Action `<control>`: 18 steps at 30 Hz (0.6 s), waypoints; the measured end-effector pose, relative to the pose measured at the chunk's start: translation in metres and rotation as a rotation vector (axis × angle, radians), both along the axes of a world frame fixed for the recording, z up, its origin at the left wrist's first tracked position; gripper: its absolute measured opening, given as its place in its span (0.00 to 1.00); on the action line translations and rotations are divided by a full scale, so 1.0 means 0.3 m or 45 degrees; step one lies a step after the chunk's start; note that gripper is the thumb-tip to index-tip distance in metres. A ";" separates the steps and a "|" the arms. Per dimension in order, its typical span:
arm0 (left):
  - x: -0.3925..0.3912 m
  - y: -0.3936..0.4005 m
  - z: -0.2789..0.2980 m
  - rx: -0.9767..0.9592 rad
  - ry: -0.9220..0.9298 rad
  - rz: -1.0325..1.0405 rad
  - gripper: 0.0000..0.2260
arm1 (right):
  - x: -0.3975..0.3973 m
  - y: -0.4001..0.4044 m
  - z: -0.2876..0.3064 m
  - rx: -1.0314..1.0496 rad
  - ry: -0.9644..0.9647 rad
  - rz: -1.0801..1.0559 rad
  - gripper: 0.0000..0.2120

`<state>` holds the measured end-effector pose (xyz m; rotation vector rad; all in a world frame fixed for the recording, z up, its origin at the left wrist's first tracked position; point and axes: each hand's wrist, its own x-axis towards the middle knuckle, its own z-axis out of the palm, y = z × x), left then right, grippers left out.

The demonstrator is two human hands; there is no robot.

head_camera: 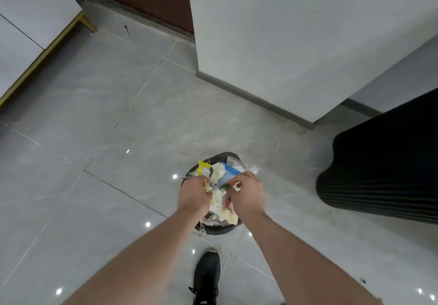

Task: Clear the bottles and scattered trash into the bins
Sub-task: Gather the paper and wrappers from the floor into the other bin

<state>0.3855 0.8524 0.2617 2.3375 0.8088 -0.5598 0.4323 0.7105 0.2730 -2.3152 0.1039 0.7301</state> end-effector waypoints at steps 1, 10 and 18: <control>0.000 0.002 -0.020 -0.042 0.016 -0.004 0.16 | 0.004 0.012 -0.024 -0.012 0.005 0.014 0.10; -0.094 0.129 -0.025 -0.113 -0.034 0.153 0.25 | -0.031 -0.100 -0.088 -0.014 -0.014 -0.071 0.10; -0.129 0.252 -0.160 -0.112 0.262 0.527 0.25 | 0.026 -0.171 -0.246 -0.203 0.186 -0.141 0.23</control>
